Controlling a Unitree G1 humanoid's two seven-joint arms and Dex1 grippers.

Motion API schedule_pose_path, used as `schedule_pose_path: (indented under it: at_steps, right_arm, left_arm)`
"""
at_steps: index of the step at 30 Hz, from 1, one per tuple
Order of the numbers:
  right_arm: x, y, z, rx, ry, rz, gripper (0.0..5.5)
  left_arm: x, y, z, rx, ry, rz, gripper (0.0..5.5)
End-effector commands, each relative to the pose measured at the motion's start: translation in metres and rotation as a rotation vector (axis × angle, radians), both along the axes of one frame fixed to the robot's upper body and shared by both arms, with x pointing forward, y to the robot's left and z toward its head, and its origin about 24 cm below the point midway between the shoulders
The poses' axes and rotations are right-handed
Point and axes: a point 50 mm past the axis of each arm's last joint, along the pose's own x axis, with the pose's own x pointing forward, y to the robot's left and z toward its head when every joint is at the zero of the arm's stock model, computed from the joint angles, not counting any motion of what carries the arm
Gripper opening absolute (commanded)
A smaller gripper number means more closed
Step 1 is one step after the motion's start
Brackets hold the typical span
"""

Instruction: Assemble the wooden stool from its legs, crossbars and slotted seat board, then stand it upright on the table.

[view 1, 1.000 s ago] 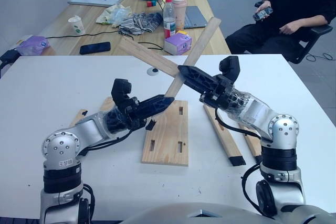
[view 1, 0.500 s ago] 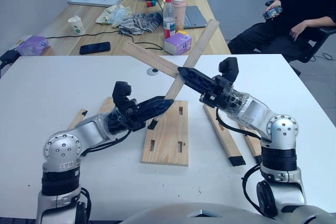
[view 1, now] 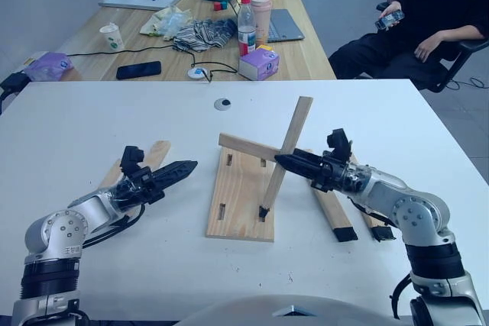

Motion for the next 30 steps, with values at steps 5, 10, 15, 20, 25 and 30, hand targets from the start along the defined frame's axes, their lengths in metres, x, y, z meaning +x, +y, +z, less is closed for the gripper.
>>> schedule_pose_path:
  at_steps: [5, 10, 15, 20, 25, 30]
  right_arm:
    - [-0.003, 0.008, -0.022, -0.04, -0.007, -0.019, 2.06]
    - [-0.001, 0.012, -0.028, -0.019, -0.021, -0.007, 2.05]
    - [-0.001, 0.021, -0.025, 0.031, -0.011, 0.056, 2.05]
    - [0.0, 0.022, -0.021, 0.041, -0.015, 0.076, 2.05]
    - [0.007, 0.017, -0.029, -0.031, -0.063, 0.046, 2.05]
    - [0.015, 0.012, -0.032, -0.063, -0.13, 0.015, 2.05]
  left_arm:
    - [0.002, 0.0, -0.002, 0.015, -0.005, 0.012, 4.19]
    - [0.006, -0.001, -0.004, 0.014, -0.002, 0.014, 4.19]
    - [0.008, -0.001, -0.005, 0.01, -0.001, 0.024, 4.19]
    - [0.007, -0.002, -0.007, 0.007, 0.001, 0.027, 4.19]
    - [0.007, -0.002, -0.01, 0.011, 0.004, 0.036, 4.19]
    - [0.008, -0.004, -0.009, 0.011, 0.003, 0.025, 4.19]
